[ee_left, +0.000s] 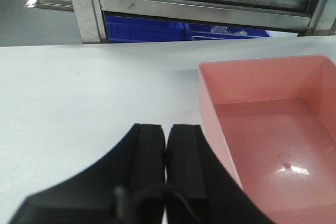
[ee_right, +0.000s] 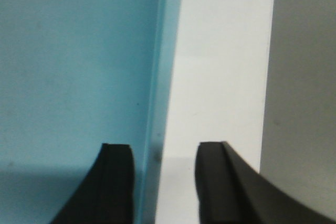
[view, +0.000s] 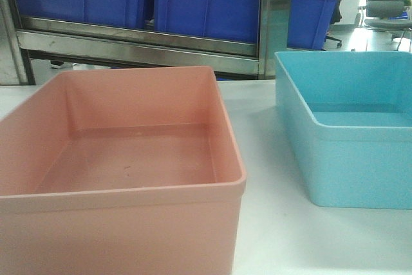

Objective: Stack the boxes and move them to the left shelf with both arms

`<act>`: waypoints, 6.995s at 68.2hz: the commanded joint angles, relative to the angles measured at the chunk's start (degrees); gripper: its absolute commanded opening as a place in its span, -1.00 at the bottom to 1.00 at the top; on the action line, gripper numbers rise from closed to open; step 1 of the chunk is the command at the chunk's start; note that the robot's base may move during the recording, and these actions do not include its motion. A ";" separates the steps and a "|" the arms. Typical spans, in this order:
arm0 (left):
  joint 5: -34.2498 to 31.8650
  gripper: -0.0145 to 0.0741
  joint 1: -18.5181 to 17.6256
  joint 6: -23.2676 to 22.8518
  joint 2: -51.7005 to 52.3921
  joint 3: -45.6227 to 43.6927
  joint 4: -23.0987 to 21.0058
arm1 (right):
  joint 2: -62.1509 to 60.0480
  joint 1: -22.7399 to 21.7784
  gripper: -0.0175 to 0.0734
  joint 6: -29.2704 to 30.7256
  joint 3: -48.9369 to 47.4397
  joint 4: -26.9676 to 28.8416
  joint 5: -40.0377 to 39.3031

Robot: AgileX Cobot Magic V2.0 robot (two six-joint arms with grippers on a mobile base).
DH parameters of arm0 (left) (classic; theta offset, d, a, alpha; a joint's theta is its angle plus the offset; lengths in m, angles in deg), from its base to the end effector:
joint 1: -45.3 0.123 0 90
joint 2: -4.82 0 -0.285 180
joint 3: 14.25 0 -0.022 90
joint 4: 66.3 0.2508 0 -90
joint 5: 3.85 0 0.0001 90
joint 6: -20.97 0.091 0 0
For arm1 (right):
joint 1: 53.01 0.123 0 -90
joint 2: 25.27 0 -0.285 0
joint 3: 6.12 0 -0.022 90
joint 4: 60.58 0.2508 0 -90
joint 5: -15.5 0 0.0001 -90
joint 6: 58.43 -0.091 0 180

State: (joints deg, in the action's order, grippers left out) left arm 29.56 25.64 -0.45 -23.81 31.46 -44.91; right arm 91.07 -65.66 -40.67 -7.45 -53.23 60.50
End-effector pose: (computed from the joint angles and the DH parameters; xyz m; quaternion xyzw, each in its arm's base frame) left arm 0.0731 -0.0067 0.3239 0.0527 0.7946 -0.0404 0.6035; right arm 0.3865 -0.0783 0.2072 -0.0071 0.9835 0.0052 0.1809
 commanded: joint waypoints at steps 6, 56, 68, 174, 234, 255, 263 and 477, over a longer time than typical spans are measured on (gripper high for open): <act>-5.02 -0.70 0.08 0.00 -0.33 -1.53 1.46 | -2.84 -0.22 -0.52 0.86 -2.06 0.15 -1.39; -5.02 -0.70 0.08 0.00 -0.33 -1.53 1.46 | -31.90 3.17 -0.49 -6.12 -2.06 14.32 7.78; -5.10 -0.70 0.08 0.00 -0.33 -1.53 1.46 | -36.79 11.05 -0.49 -13.58 -2.06 17.40 6.67; -6.59 -0.70 0.08 0.00 -0.33 -1.53 1.25 | -17.24 53.76 -0.49 -62.73 -1.95 -11.72 -7.98; -6.59 -0.70 0.08 0.00 -0.33 -1.53 1.25 | -13.80 53.76 -0.49 -62.86 -1.69 -21.79 -16.50; -6.59 -0.70 0.08 0.00 -0.33 -1.53 1.25 | -13.80 53.76 -0.49 -62.86 2.57 -21.73 -15.43; -6.59 -0.70 0.08 0.00 -0.33 -1.53 1.25 | -13.80 53.76 -0.49 -62.86 4.01 -21.79 -15.35; 2.67 -0.68 -0.02 2.88 -67.68 -25.48 -26.83 | -1.85 53.76 -0.51 -52.54 -3.76 -20.25 0.32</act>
State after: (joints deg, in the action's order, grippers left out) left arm 32.35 25.88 -1.59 -95.73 6.48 -72.17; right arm 92.34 -11.54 -92.56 -10.65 -71.70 60.56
